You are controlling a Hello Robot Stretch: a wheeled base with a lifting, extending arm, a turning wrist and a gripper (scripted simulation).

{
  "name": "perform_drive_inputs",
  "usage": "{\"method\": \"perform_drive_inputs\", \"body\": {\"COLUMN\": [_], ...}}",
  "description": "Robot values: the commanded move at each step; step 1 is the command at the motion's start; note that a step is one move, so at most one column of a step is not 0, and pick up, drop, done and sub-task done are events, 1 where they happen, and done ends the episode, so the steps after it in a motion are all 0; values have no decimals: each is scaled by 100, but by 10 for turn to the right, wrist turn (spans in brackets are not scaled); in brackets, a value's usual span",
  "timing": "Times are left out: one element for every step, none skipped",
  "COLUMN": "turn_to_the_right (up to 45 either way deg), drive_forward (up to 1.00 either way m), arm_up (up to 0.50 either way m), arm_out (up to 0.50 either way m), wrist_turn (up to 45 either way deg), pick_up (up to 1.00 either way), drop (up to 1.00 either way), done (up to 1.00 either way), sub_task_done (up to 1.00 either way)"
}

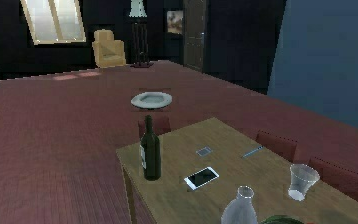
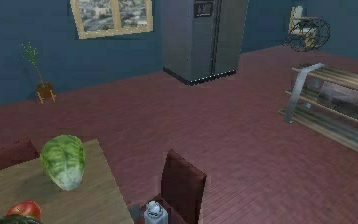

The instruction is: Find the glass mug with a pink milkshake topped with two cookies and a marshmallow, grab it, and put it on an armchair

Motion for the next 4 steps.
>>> {"method": "perform_drive_inputs", "body": {"turn_to_the_right": [0,0,0,0], "drive_forward": [0,0,0,0], "arm_up": [0,0,0,0], "arm_out": [28,0,0,0], "wrist_turn": [0,450,450,450], "pick_up": [0,0,0,0], "drop": [0,0,0,0], "done": [0,0,0,0], "sub_task_done": [0,0,0,0]}}
